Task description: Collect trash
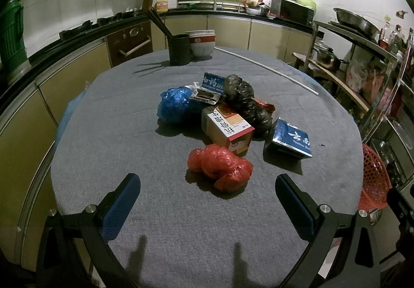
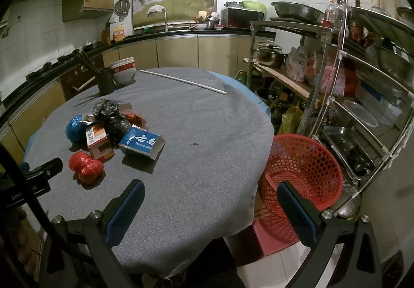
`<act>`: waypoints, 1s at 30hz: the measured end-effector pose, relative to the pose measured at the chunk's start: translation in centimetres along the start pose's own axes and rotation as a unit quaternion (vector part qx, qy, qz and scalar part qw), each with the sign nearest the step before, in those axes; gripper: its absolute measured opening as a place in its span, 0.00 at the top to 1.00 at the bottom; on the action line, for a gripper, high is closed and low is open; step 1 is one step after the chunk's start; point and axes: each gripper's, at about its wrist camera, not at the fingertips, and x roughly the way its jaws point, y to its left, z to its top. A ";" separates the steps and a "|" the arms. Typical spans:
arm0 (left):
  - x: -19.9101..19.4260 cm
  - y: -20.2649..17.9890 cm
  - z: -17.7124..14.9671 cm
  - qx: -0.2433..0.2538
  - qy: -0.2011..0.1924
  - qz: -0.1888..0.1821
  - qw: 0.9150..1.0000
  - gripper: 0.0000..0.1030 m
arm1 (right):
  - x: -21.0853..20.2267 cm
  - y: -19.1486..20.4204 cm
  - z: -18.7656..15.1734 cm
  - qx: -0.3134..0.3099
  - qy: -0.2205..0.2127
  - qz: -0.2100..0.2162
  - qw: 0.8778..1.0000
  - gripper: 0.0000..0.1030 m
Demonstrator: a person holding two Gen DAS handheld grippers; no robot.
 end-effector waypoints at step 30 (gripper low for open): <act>0.2 0.0 -0.5 -0.001 0.006 -0.003 1.000 0.00 | 0.0 0.3 -0.2 -0.005 0.006 0.006 1.000 0.00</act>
